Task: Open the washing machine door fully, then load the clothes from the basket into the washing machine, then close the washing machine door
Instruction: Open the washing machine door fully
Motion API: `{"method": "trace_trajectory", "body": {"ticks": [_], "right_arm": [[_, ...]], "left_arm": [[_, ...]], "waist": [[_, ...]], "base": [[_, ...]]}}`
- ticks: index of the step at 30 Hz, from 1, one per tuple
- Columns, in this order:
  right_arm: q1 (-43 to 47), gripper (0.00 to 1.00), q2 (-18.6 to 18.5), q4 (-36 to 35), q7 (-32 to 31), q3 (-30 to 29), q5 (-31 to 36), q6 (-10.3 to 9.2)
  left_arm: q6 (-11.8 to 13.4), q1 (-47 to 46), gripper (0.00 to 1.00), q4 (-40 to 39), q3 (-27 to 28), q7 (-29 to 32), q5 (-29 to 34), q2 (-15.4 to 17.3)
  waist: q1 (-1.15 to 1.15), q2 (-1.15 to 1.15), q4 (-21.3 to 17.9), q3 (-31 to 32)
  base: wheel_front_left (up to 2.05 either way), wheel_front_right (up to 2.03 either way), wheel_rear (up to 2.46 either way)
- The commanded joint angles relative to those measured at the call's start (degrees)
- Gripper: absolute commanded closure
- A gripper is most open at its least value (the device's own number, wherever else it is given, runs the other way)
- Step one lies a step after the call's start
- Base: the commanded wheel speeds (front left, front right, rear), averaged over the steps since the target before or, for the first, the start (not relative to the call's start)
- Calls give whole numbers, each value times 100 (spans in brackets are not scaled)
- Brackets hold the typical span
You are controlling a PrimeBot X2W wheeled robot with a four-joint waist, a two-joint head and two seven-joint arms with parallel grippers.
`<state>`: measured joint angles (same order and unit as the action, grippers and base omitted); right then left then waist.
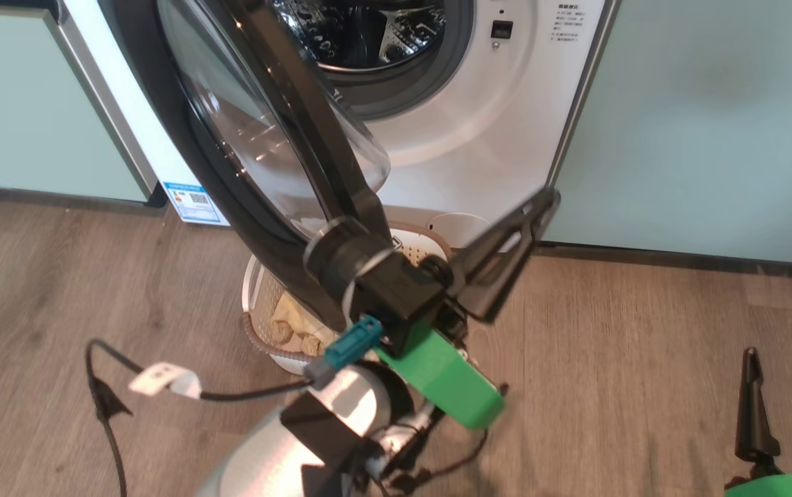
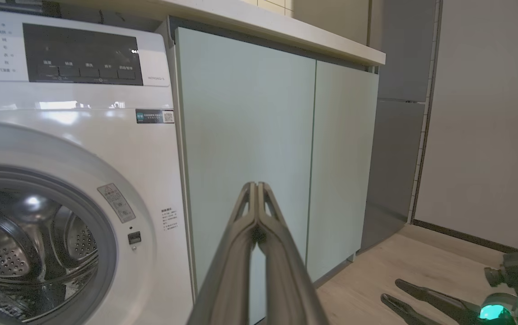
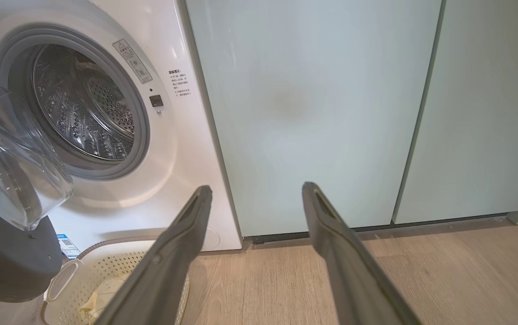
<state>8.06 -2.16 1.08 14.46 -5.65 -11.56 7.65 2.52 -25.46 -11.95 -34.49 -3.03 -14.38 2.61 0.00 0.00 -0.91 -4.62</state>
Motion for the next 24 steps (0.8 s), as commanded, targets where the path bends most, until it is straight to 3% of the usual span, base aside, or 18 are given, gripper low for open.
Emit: {"method": "trace_trajectory", "body": {"ticks": [1,7,24], "right_arm": [[-153,0,-72,-181,53,90,-18,-16],[-244,0,-72,-139,53,142,-52,-16],[-360,0,-72,1,54,200,-95,-16]], "left_arm": [[38,-95,100,-137,131,22,-68,28],[219,3,100,452,0,44,-286,28],[444,-242,100,2203,446,-154,-512,106]], "waist": [[0,0,0,-25],[0,0,-22,-98],[0,0,-48,-168]], "base": [[0,0,0],[0,0,0],[0,0,0]]}}
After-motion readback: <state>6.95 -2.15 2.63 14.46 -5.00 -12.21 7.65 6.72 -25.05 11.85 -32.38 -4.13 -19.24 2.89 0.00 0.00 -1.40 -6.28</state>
